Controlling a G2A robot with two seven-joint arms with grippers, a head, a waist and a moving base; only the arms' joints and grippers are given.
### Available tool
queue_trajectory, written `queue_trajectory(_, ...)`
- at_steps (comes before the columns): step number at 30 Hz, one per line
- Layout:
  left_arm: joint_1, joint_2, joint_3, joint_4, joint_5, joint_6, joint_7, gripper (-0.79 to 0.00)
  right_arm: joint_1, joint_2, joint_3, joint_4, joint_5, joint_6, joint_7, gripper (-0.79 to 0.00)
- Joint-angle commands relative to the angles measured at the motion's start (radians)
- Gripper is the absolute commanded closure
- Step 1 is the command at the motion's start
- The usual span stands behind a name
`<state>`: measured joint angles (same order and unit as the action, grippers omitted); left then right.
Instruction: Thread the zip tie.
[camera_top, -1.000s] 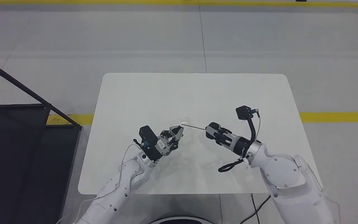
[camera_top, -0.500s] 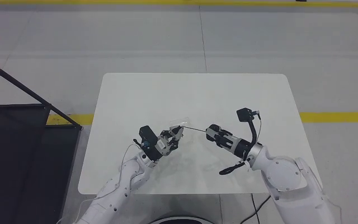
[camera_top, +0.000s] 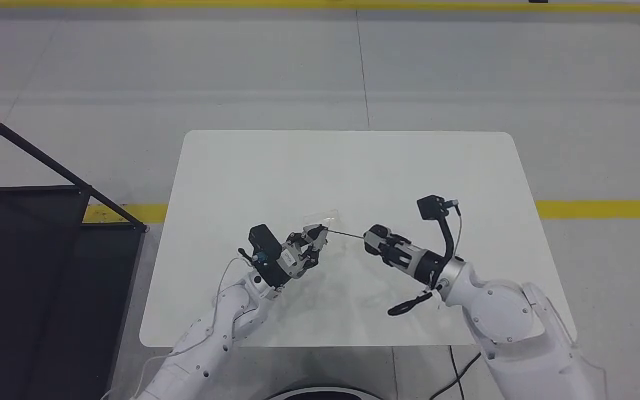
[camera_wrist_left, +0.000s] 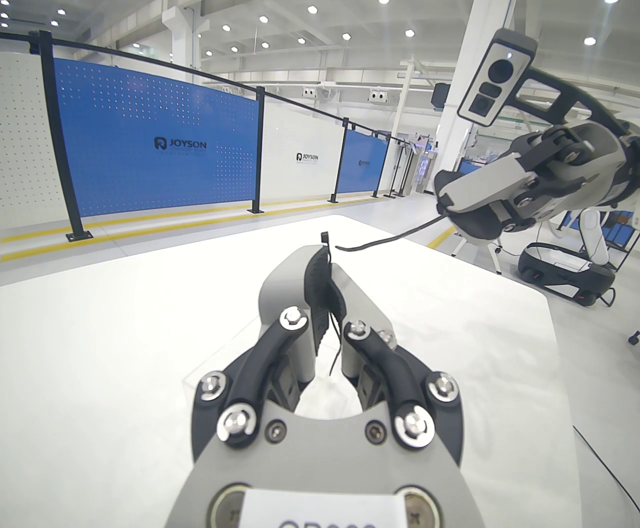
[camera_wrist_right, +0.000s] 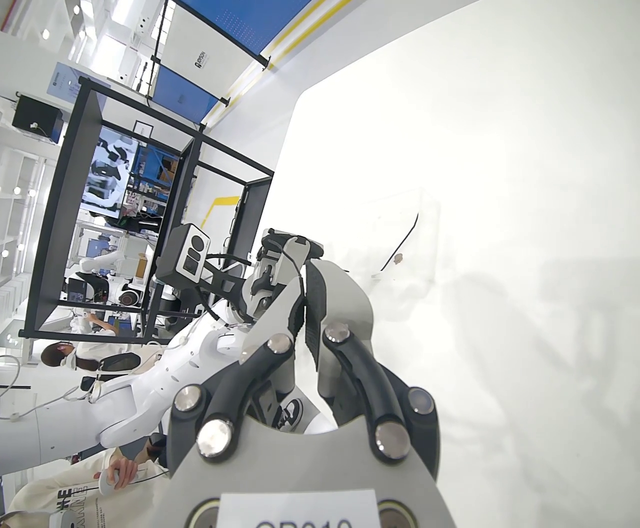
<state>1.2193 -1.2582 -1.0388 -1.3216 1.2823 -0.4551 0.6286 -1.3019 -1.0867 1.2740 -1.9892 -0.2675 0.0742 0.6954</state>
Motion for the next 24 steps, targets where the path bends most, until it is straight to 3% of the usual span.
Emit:
queue_trajectory(1, 0.0, 0.0, 0.0, 0.0, 0.0, 0.0, 0.0, 0.0, -0.001, 0.0, -0.001, 0.0, 0.0, 0.001, -0.003, 0.0)
queue_trajectory(24, 0.0, 0.0, 0.0, 0.0, 0.0, 0.0, 0.0, 0.0, -0.011, -0.001, 0.004, -0.002, 0.004, 0.0, -0.015, 0.0)
